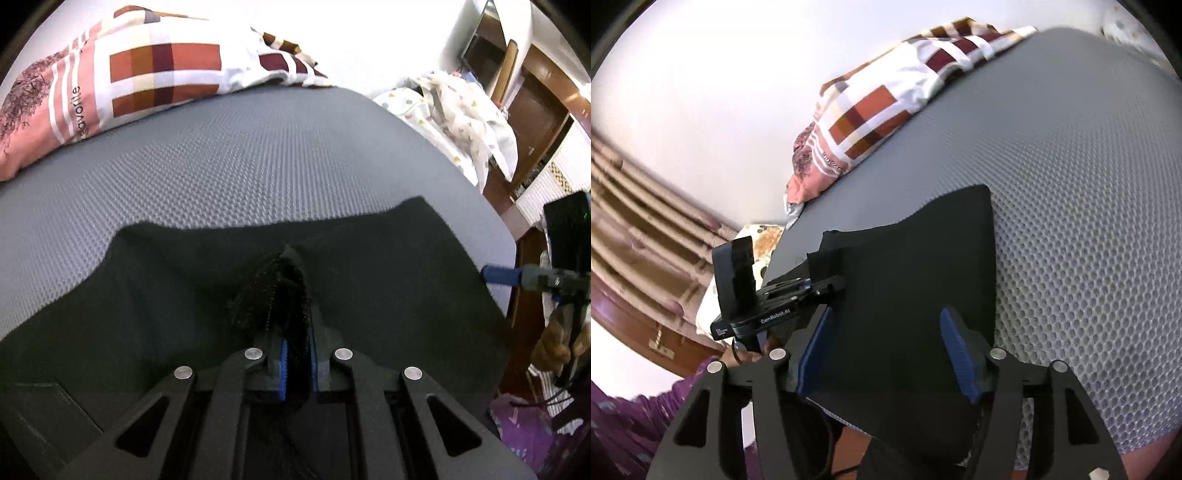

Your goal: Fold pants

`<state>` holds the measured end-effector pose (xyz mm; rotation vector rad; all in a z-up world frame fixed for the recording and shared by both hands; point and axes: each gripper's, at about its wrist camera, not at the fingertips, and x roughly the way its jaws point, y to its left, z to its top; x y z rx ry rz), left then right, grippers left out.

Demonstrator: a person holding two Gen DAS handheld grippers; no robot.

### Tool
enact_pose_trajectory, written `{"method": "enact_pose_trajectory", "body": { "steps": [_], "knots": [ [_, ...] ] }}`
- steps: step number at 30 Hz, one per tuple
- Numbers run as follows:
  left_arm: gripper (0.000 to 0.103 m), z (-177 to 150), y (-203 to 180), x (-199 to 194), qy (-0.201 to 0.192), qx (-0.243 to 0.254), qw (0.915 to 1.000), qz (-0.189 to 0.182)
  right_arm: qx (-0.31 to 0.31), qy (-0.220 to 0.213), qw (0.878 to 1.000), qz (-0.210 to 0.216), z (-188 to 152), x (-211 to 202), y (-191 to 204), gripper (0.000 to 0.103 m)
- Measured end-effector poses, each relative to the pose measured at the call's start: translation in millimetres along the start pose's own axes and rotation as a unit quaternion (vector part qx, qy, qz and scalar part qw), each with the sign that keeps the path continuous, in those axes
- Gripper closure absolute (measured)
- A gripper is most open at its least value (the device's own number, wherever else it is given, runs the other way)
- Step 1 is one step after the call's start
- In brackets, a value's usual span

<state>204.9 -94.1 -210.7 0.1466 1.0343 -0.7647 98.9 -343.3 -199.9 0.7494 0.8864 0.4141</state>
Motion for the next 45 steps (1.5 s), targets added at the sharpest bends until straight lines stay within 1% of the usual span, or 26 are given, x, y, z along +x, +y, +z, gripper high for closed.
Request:
{"method": "enact_pose_trajectory", "body": {
  "steps": [4,5,7,10,13,16,19,21,23,25,26,28,30,32,33,34,35,37,39,40,42,43,44,45],
  "knots": [
    [0.095,15,-2,-15,-0.036,0.013,0.9992,0.014,-0.006,0.001,1.000,-0.001,-3,1,5,0.042],
    [0.095,19,-1,-19,-0.045,0.011,0.9989,0.012,-0.007,0.002,1.000,-0.001,-3,3,6,0.042],
    [0.095,22,5,-16,-0.040,0.001,0.9992,0.004,-0.010,0.006,1.000,-0.001,-4,6,8,0.041],
    [0.095,11,11,-4,-0.012,-0.010,0.9999,0.004,-0.016,0.014,1.000,-0.002,-8,10,12,0.041],
    [0.094,4,12,-7,-0.018,-0.021,0.9996,0.001,-0.021,0.014,1.000,-0.004,-9,10,15,0.040],
    [0.092,4,14,-6,-0.014,-0.035,0.9993,-0.007,-0.016,0.013,1.000,-0.002,-8,11,16,0.040],
    [0.085,3,16,-9,-0.008,-0.048,0.9988,0.000,-0.025,0.012,1.000,0.001,-8,10,22,0.040],
    [0.074,0,20,-19,-0.013,-0.064,0.9979,0.003,-0.039,0.012,0.999,0.008,-8,10,30,0.040],
    [0.053,-7,27,-35,-0.026,-0.085,0.9960,0.000,-0.045,0.013,0.999,0.025,-9,13,38,0.040],
    [0.043,-18,32,-49,-0.036,-0.101,0.9942,-0.004,-0.055,0.020,0.997,0.048,-11,22,49,0.040],
    [0.043,-26,34,-54,-0.033,-0.113,0.9930,-0.006,-0.065,0.027,0.996,0.061,-13,28,57,0.040],
    [0.043,-44,36,-59,-0.015,-0.134,0.9908,-0.018,-0.091,0.047,0.991,0.082,-17,43,75,0.041],
    [0.043,-61,34,-62,0.000,-0.146,0.9888,-0.028,-0.121,0.066,0.987,0.077,-24,59,91,0.041],
    [0.043,-76,29,-62,0.011,-0.149,0.9879,-0.040,-0.132,0.079,0.985,0.078,-29,74,97,0.041],
    [0.043,-82,26,-62,0.014,-0.153,0.9867,-0.054,-0.131,0.084,0.985,0.076,-29,80,98,0.042],
    [0.043,-85,24,-62,0.016,-0.155,0.9855,-0.066,-0.129,0.088,0.985,0.074,-30,86,98,0.042],
    [0.043,-89,20,-59,0.021,-0.160,0.9830,-0.087,-0.126,0.091,0.985,0.072,-30,90,98,0.042],
    [0.043,-91,17,-55,0.027,-0.170,0.9794,-0.104,-0.116,0.092,0.987,0.067,-30,92,95,0.042],
    [0.043,-90,15,-53,0.029,-0.174,0.9777,-0.114,-0.108,0.087,0.988,0.062,-33,85,90,0.042],
    [0.043,-89,14,-51,0.038,-0.179,0.9740,-0.134,-0.106,0.084,0.989,0.057,-33,81,88,0.042],
    [0.043,-88,12,-51,0.041,-0.184,0.9703,-0.151,-0.100,0.079,0.991,0.045,-34,73,82,0.042],
    [0.052,-88,8,-49,0.047,-0.178,0.9716,-0.149,-0.095,0.075,0.992,0.041,-35,68,78,0.042],
    [0.075,-88,4,-47,0.055,-0.171,0.9734,-0.142,-0.089,0.071,0.993,0.039,-35,64,74,0.042],
    [0.080,-89,2,-44,0.062,-0.168,0.9739,-0.139,-0.080,0.068,0.994,0.040,-34,61,69,0.042]
  ]
}}
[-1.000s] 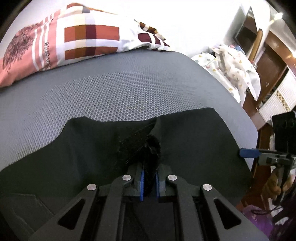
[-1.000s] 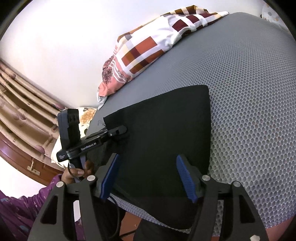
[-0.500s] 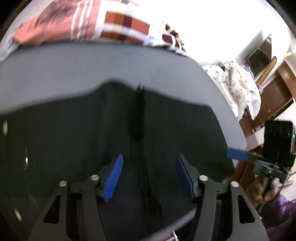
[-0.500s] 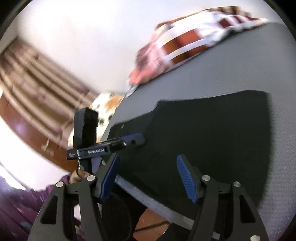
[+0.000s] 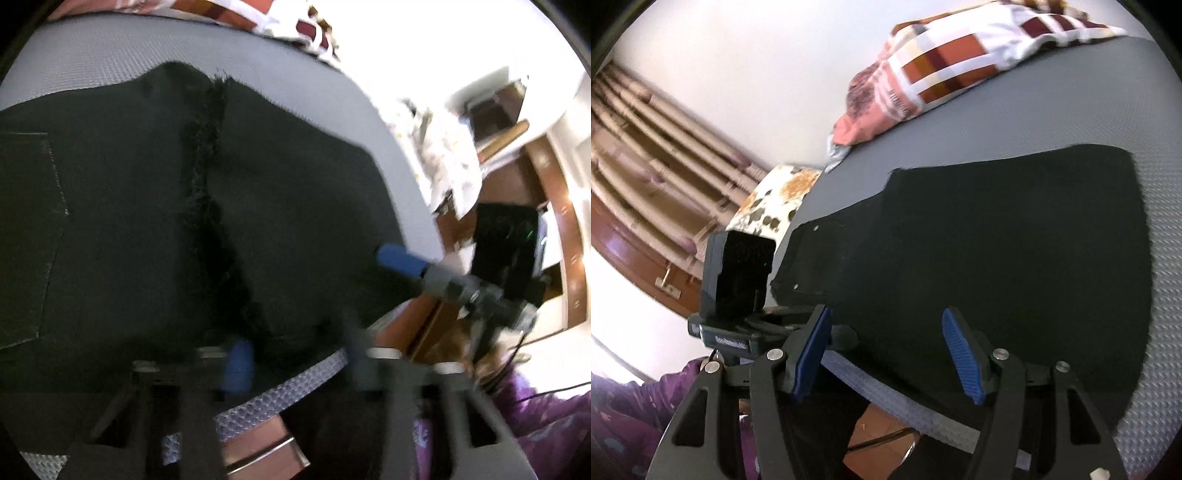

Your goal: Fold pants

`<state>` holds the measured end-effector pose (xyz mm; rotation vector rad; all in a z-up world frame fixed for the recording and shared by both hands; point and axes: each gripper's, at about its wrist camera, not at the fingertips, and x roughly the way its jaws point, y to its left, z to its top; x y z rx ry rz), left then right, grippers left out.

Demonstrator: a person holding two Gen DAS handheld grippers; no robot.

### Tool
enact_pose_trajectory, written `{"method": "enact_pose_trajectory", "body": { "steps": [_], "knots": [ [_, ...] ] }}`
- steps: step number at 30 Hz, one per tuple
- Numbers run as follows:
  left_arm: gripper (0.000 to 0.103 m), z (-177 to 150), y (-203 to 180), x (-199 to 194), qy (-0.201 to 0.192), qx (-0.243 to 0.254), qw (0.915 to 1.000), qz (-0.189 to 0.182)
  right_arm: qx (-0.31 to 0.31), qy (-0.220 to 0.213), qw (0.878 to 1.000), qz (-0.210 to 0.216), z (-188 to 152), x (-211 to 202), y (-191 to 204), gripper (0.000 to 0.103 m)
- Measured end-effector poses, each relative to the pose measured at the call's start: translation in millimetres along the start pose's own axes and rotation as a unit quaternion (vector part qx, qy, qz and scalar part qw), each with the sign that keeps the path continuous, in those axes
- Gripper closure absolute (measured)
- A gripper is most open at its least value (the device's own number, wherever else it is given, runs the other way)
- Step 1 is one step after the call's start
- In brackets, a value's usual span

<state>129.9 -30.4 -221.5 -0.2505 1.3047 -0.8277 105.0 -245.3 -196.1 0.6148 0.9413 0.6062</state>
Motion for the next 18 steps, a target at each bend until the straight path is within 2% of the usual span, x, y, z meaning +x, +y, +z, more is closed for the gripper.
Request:
{"method": "enact_pose_trajectory", "body": {
  "steps": [4,12,16,18],
  "knots": [
    [0.083,-5,-4,3,-0.002,0.000,1.0000,0.003,0.020,-0.004,1.000,0.003,1,-2,-11,0.042],
    [0.084,-7,-5,-7,-0.015,-0.021,0.9996,0.006,0.009,0.006,1.000,0.013,-2,5,-10,0.042],
    [0.084,-13,7,-5,-0.016,-0.060,0.9980,-0.009,0.005,0.016,1.000,0.009,-5,9,-11,0.042],
    [0.079,-11,11,-3,-0.010,-0.070,0.9974,-0.014,0.004,0.021,1.000,0.005,-5,12,-10,0.042]
  ]
}}
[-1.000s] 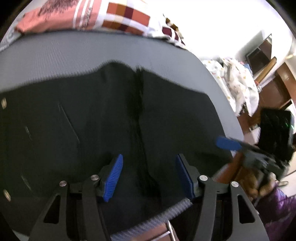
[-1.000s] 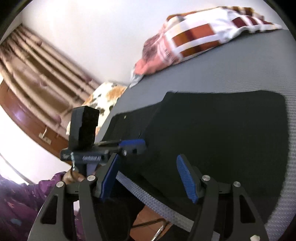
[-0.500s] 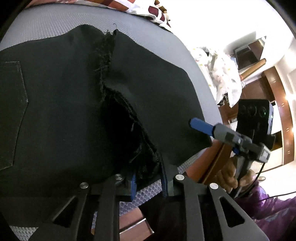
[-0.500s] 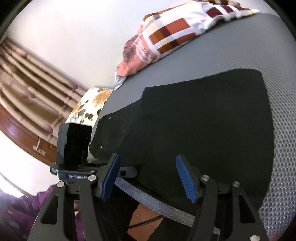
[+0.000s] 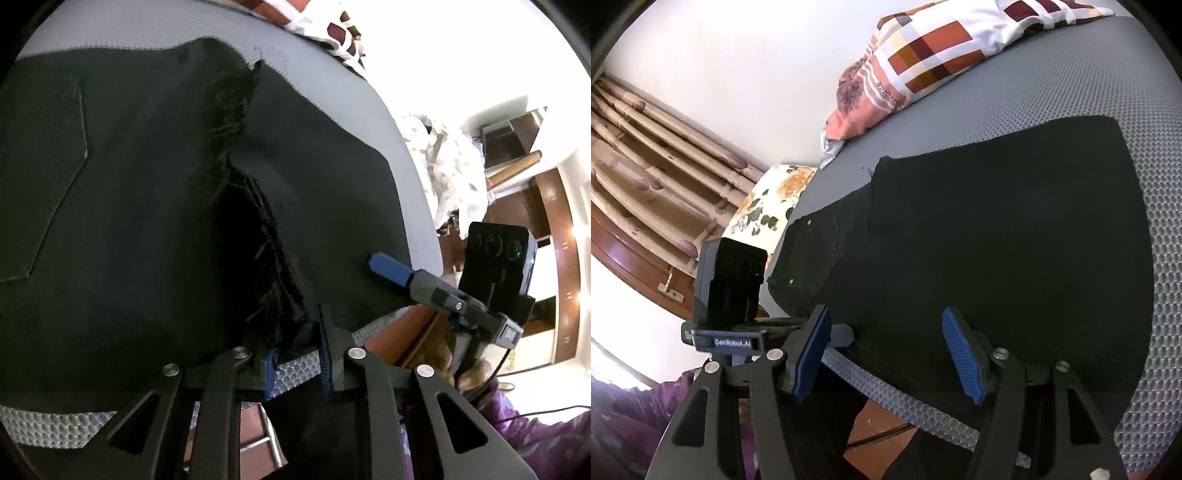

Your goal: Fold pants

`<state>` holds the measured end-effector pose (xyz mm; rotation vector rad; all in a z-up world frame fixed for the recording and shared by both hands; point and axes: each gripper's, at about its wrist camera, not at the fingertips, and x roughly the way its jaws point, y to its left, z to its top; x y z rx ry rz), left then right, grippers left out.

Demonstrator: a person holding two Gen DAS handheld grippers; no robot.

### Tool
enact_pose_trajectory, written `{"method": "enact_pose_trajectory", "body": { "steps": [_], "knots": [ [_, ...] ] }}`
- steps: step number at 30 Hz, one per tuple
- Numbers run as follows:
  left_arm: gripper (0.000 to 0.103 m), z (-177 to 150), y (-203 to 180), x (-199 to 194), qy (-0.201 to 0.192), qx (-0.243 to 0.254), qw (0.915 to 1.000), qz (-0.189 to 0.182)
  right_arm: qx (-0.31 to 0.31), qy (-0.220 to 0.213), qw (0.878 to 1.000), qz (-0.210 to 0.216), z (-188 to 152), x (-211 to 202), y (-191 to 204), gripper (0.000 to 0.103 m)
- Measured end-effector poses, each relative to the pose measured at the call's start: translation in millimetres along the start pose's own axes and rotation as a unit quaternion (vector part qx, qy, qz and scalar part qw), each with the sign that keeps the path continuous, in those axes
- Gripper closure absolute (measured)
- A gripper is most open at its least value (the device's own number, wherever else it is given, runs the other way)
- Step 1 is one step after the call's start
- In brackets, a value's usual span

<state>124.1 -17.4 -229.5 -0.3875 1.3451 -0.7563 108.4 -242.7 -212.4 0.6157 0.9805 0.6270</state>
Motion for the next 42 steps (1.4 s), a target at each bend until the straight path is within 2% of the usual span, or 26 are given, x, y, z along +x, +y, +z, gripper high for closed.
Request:
{"method": "enact_pose_trajectory", "body": {
  "steps": [1,3,4,5,7,8,9,11,13,15,16,17,19,20,22,26,28,30,31,33,36,37,39,40,41,42],
  "knots": [
    [0.078,-1,0,-2,0.001,-0.001,1.0000,0.002,0.000,0.003,1.000,-0.002,0,1,0,0.042],
    [0.068,-3,-9,-9,0.005,0.016,0.9990,0.041,-0.001,0.003,1.000,0.000,2,-1,5,0.041],
    [0.060,-5,-16,-19,0.006,0.038,0.9960,0.080,-0.002,0.001,1.000,0.002,3,-2,7,0.041],
    [0.046,-7,-19,-31,-0.003,0.051,0.9921,0.114,-0.008,-0.005,1.000,0.005,5,-5,13,0.042],
    [0.029,-11,-19,-59,-0.042,0.060,0.9837,0.164,-0.032,-0.016,0.999,0.013,9,-8,28,0.042],
    [0.022,-15,-14,-83,-0.078,0.055,0.9774,0.188,-0.054,-0.020,0.998,0.012,11,-5,41,0.042],
    [0.020,-17,-10,-96,-0.096,0.048,0.9744,0.198,-0.071,-0.021,0.997,0.006,11,-2,49,0.042],
    [0.013,-23,13,-132,-0.143,0.009,0.9654,0.218,-0.112,-0.014,0.994,-0.014,10,14,67,0.049],
    [0.013,-29,44,-158,-0.170,-0.041,0.9573,0.230,-0.150,0.012,0.988,-0.045,3,40,80,0.071],
    [0.013,-36,84,-181,-0.188,-0.102,0.9504,0.226,-0.200,0.075,0.972,-0.095,-13,80,86,0.072],
    [0.013,-40,105,-191,-0.194,-0.133,0.9475,0.216,-0.218,0.092,0.965,-0.116,-20,91,86,0.070],
    [0.013,-46,127,-201,-0.202,-0.169,0.9451,0.193,-0.249,0.075,0.957,-0.127,-24,90,95,0.071],
    [0.013,-55,161,-211,-0.209,-0.209,0.9445,0.144,-0.245,0.087,0.958,-0.121,-20,88,102,0.072],
    [0.013,-58,176,-214,-0.206,-0.225,0.9445,0.121,-0.237,0.074,0.962,-0.110,-17,80,105,0.072],
    [0.013,-61,194,-214,-0.202,-0.226,0.9498,0.078,-0.225,0.050,0.969,-0.088,-12,63,110,0.072],
    [0.013,-52,197,-205,-0.189,-0.190,0.9626,0.039,-0.191,0.041,0.977,-0.082,-14,49,109,0.071],
    [0.013,-45,199,-208,-0.200,-0.180,0.9625,0.035,-0.177,0.049,0.979,-0.084,-18,50,106,0.071],
    [0.013,-35,207,-206,-0.196,-0.178,0.9644,0.005,-0.170,0.060,0.979,-0.092,-26,55,104,0.070],
    [0.013,-30,209,-206,-0.199,-0.170,0.9651,0.002,-0.165,0.064,0.980,-0.092,-27,59,101,0.070],
    [0.014,-17,206,-202,-0.183,-0.143,0.9727,0.016,-0.154,0.069,0.982,-0.089,-31,62,101,0.068],
    [0.015,-7,214,-202,-0.186,-0.137,0.9729,0.006,-0.145,0.072,0.984,-0.080,-32,67,104,0.064],
    [0.020,-4,219,-203,-0.188,-0.139,0.9721,-0.003,-0.145,0.072,0.984,-0.078,-32,69,107,0.063],
    [0.035,0,229,-204,-0.190,-0.151,0.9699,-0.008,-0.148,0.072,0.984,-0.073,-32,71,113,0.062],
    [0.058,2,233,-203,-0.188,-0.157,0.9695,0.003,-0.150,0.073,0.984,-0.070,-33,72,116,0.061],
    [0.074,2,237,-203,-0.186,-0.158,0.9695,0.025,-0.151,0.072,0.984,-0.068,-34,72,118,0.061],
    [0.074,-1,240,-202,-0.185,-0.157,0.9698,0.021,-0.152,0.071,0.984,-0.068,-34,72,119,0.061]
  ]
}}
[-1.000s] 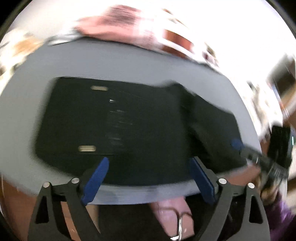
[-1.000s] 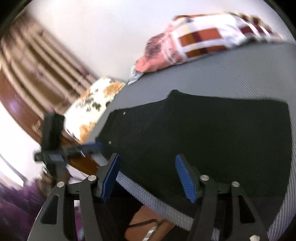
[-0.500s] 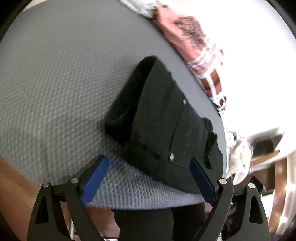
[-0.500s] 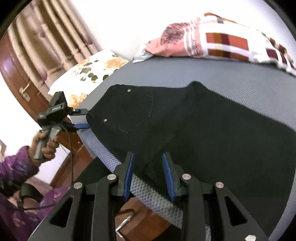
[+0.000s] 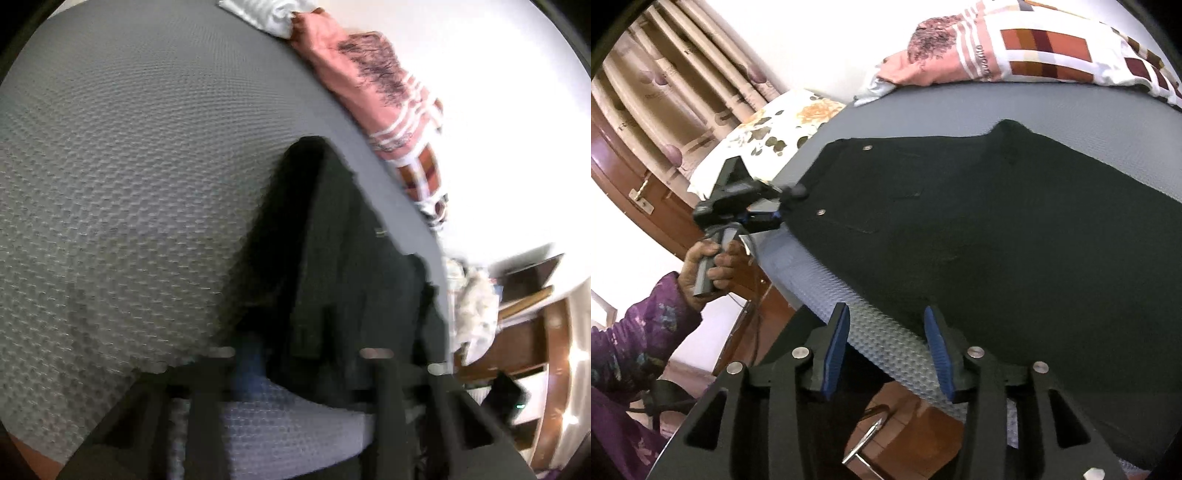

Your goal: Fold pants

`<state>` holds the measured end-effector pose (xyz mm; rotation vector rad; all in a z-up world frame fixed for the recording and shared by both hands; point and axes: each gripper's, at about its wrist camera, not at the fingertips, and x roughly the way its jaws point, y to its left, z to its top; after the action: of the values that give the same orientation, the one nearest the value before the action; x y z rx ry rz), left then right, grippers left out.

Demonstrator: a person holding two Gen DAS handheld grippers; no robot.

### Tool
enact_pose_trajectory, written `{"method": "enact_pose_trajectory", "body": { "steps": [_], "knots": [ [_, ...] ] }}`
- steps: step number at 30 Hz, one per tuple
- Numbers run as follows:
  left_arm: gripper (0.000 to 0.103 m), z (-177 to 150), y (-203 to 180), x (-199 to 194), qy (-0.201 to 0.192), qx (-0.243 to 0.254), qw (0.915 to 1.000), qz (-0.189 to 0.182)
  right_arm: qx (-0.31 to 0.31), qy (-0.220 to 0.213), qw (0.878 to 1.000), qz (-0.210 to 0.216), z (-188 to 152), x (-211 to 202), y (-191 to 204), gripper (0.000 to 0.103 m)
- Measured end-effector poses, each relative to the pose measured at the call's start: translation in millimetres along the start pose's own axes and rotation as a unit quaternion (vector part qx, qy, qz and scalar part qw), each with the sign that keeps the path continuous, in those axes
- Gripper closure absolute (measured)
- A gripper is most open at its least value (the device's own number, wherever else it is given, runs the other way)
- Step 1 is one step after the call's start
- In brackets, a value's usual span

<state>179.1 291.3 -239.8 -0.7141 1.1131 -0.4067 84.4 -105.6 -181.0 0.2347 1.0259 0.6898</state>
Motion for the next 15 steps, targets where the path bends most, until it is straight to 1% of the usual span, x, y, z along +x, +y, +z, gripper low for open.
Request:
{"method": "enact_pose_trajectory", "body": {
  "steps": [3,4,5,6,10,12,13,15],
  "knots": [
    [0.075,-6,-8,-6,-0.014,0.014,0.9998,0.009,0.003,-0.001,1.000,-0.002,0,0,-1,0.061],
    [0.076,-7,-11,-8,-0.018,0.015,0.9997,0.007,0.007,-0.002,1.000,-0.002,1,0,-2,0.061],
    [0.077,-8,-18,-14,-0.026,0.015,0.9995,-0.004,0.012,-0.005,1.000,-0.001,1,-1,-5,0.061],
    [0.077,-8,-27,-17,-0.033,0.020,0.9992,-0.009,0.018,-0.009,1.000,0.002,1,-3,-7,0.061],
    [0.077,-13,-72,-31,-0.044,0.070,0.9965,0.001,0.048,-0.027,0.998,0.024,6,-9,-21,0.061],
    [0.077,-16,-101,-33,-0.049,0.097,0.9940,0.007,0.067,-0.038,0.996,0.044,11,-11,-28,0.061],
    [0.077,-16,-110,-33,-0.050,0.103,0.9934,0.006,0.079,-0.044,0.994,0.060,13,-11,-31,0.061],
    [0.077,-19,-137,-32,-0.053,0.118,0.9916,0.001,0.111,-0.058,0.988,0.096,19,-13,-40,0.060]
  ]
}}
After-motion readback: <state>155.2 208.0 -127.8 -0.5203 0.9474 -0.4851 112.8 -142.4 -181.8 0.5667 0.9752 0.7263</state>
